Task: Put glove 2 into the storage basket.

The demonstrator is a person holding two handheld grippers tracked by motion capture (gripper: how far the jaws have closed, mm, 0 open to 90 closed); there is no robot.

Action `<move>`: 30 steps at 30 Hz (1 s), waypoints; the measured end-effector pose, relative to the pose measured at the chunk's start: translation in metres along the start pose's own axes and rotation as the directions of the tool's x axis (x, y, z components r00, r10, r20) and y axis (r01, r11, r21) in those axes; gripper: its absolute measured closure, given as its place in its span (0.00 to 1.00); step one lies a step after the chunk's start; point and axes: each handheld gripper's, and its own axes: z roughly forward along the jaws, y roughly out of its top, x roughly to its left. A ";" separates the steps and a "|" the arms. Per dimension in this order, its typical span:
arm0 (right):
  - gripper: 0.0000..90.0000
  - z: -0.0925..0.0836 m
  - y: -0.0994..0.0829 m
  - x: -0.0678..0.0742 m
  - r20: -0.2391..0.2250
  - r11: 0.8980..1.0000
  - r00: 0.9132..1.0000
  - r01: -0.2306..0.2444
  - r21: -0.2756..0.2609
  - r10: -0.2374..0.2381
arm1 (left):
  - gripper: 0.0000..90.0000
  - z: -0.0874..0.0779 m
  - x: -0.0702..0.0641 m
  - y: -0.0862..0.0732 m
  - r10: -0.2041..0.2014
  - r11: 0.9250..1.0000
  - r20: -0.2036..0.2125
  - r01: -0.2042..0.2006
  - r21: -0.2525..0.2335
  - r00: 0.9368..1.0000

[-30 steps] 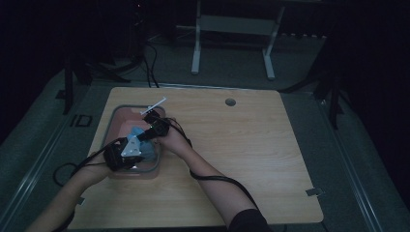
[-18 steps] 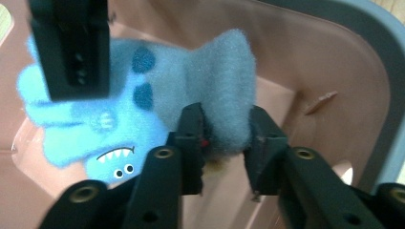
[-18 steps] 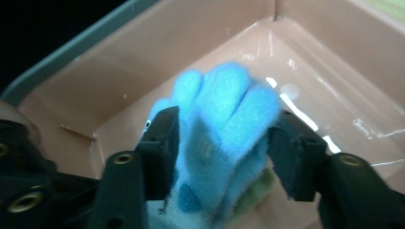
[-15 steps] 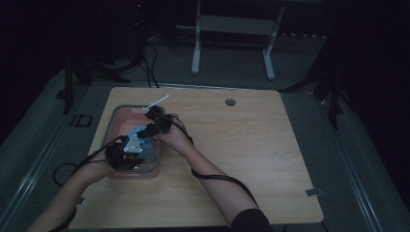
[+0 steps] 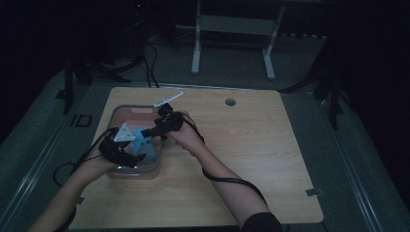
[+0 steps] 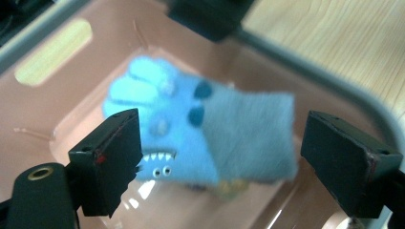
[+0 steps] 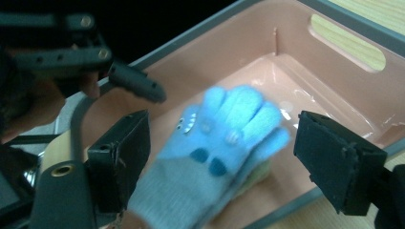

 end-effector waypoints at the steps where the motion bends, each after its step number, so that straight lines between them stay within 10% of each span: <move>1: 0.22 -0.002 -0.001 0.000 0.001 1.000 1.000 0.010 -0.003 -0.010 | 0.14 -0.002 -0.002 0.002 -0.012 1.000 0.006 0.012 -0.019 1.000; 30: 0.17 -0.081 -0.080 -0.024 0.087 1.000 0.996 0.030 0.001 -0.030 | 0.10 0.031 -0.078 0.058 0.011 0.992 0.180 0.012 -0.126 0.984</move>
